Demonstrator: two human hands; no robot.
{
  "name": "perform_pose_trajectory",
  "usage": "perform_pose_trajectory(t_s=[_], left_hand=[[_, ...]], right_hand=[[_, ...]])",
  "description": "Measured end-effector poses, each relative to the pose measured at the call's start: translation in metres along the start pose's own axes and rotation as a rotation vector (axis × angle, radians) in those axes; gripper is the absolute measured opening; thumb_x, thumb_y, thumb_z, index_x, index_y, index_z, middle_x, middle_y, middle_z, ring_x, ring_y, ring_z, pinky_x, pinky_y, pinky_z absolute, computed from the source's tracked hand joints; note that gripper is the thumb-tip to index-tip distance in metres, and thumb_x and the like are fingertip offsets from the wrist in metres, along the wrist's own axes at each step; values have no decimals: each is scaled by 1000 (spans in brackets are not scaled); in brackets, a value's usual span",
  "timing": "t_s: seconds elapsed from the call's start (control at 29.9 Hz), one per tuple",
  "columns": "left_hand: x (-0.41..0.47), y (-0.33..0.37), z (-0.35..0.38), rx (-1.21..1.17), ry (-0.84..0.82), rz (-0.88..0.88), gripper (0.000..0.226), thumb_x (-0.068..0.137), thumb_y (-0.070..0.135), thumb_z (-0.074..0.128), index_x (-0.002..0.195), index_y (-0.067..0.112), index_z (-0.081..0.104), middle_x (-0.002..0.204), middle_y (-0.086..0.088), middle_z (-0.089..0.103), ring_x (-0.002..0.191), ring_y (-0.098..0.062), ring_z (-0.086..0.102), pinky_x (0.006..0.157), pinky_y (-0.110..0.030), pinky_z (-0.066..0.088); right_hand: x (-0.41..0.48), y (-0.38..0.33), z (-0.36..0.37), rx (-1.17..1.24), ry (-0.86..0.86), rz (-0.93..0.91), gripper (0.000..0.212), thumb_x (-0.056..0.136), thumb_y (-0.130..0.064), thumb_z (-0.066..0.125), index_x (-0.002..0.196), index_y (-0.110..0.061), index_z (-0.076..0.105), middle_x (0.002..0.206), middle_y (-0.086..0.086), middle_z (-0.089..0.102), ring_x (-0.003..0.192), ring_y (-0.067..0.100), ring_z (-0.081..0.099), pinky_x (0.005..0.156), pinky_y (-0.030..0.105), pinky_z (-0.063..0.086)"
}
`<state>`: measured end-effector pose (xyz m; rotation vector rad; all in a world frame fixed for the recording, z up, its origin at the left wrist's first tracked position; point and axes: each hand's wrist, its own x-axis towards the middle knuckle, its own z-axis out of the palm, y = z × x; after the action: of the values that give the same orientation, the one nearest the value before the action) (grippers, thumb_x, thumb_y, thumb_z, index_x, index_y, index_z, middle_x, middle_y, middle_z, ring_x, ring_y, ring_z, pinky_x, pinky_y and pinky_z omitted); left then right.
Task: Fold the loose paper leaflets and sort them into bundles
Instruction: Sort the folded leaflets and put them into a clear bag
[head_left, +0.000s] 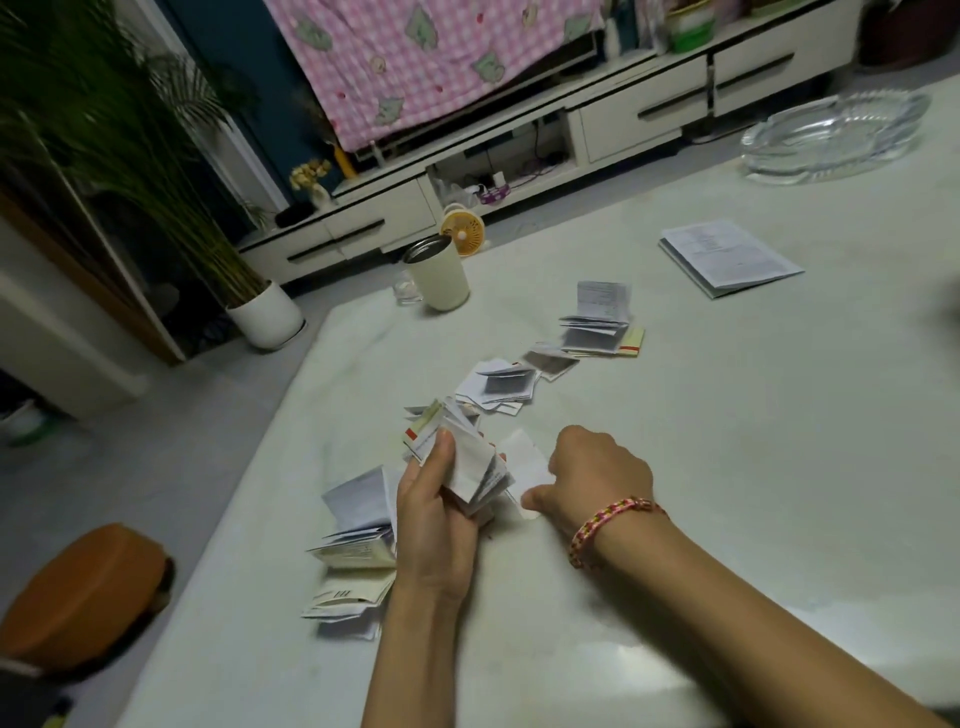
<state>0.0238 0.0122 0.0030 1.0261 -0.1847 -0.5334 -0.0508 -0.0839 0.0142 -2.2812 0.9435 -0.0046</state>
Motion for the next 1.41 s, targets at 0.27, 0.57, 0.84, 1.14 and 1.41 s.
perform_pose_trajectory(t_s=[0.27,0.57,0.84,1.14,1.41], left_hand=[[4,-6,3,87,-22,49,17,89,16,49,94,13,64,78,0,71,69,-12,66,56,-21,53],[2,-10,4,90,-12,64,20,93,14,46,101,10,64,85,-3,71,74,-15,67,55,-23,53],[-4,-16,4,196,-93,131,38,79,20,56,112,3,59,92,-3,72,85,-14,68,73,-24,56],[-2,-24,9,206,-128,167,31,89,20,48,114,4,58,95,-6,69,87,-16,65,76,-24,55],[-4,-30,9,357,-69,199,46,90,20,57,131,4,43,116,-13,62,101,-22,60,92,-38,48]], right_hand=[[1,-11,6,-73,66,-22,46,85,-23,66,120,-6,40,127,15,44,112,30,52,84,31,43],[2,1,1,-22,37,-75,21,83,-30,67,86,-15,51,109,7,63,102,27,61,70,25,37],[13,26,-5,578,18,-107,31,76,-19,74,59,-17,48,61,-1,51,64,16,50,51,21,35],[-9,29,-14,879,-34,-227,19,89,-3,56,74,-11,48,53,4,57,41,13,58,46,25,50],[-18,25,10,755,63,-246,25,91,0,39,87,-12,60,72,9,62,62,24,63,61,34,53]])
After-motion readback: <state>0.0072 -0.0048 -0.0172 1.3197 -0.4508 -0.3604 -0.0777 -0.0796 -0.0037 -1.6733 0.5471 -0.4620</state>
